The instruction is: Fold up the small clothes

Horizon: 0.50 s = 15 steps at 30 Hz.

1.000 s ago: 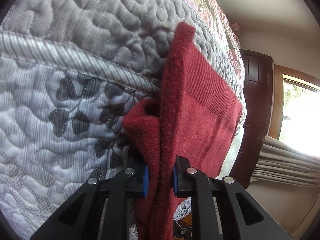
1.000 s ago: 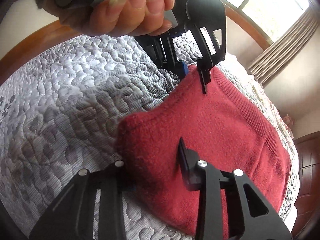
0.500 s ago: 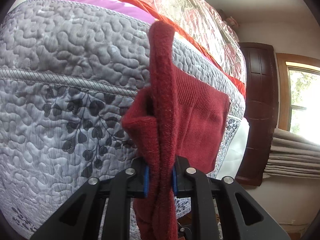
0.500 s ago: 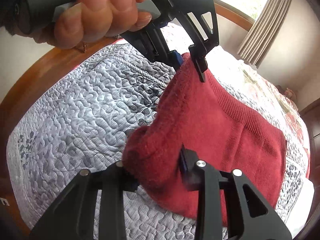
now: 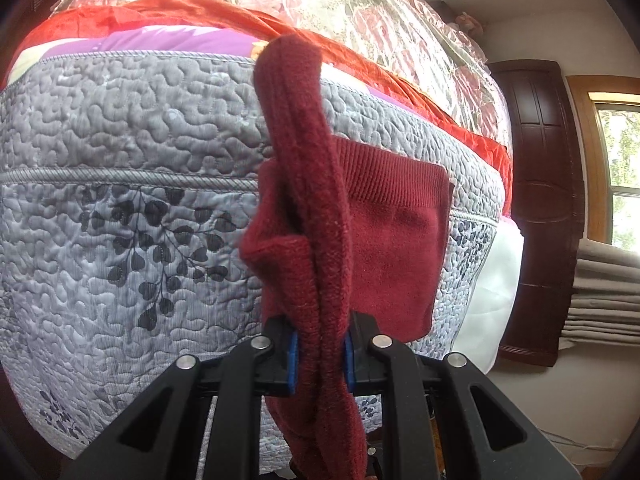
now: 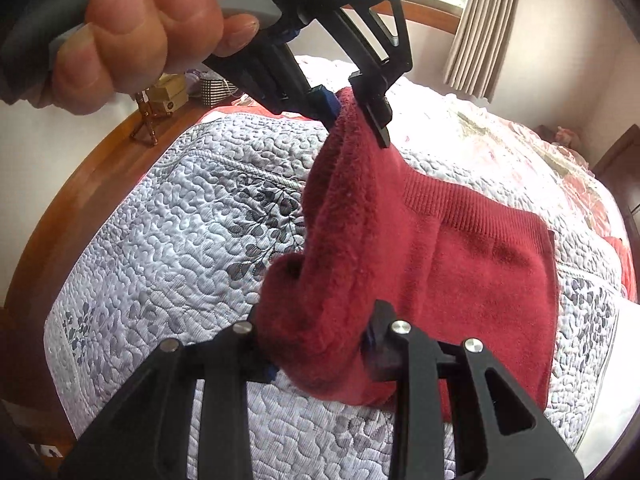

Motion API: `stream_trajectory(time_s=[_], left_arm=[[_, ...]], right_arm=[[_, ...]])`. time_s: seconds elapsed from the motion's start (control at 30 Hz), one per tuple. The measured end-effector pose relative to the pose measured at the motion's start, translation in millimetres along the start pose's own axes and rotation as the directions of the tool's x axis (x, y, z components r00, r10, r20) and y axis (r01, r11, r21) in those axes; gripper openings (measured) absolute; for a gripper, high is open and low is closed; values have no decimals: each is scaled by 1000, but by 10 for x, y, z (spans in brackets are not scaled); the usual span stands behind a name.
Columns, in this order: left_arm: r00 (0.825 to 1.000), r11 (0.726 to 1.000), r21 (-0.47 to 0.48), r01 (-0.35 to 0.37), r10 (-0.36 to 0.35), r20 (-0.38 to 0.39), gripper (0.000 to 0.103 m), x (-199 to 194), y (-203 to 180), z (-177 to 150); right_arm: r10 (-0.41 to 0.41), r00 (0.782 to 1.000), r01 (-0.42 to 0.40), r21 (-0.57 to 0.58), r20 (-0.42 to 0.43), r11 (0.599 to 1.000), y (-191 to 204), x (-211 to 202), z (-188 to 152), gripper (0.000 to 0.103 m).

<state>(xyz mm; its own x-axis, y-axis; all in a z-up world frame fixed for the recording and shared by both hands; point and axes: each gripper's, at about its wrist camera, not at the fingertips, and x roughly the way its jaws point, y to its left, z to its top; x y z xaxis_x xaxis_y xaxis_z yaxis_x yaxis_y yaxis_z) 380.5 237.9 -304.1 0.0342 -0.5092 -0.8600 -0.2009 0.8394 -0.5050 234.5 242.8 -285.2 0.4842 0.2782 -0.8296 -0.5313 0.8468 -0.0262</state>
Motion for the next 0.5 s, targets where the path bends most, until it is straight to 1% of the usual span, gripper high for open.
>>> stream_trajectory(time_s=[0.2,0.5], left_arm=[[1000,999,31,-27,27,-3,16,65,-346,25],[999,996,78,-43,46,-28,16,335,-889,26]], right_arm=[[2,1000,-3,72,9,997,-384,-148,-19,29],[-4,1000,1,182,13,983,-945,-297,-178,29]])
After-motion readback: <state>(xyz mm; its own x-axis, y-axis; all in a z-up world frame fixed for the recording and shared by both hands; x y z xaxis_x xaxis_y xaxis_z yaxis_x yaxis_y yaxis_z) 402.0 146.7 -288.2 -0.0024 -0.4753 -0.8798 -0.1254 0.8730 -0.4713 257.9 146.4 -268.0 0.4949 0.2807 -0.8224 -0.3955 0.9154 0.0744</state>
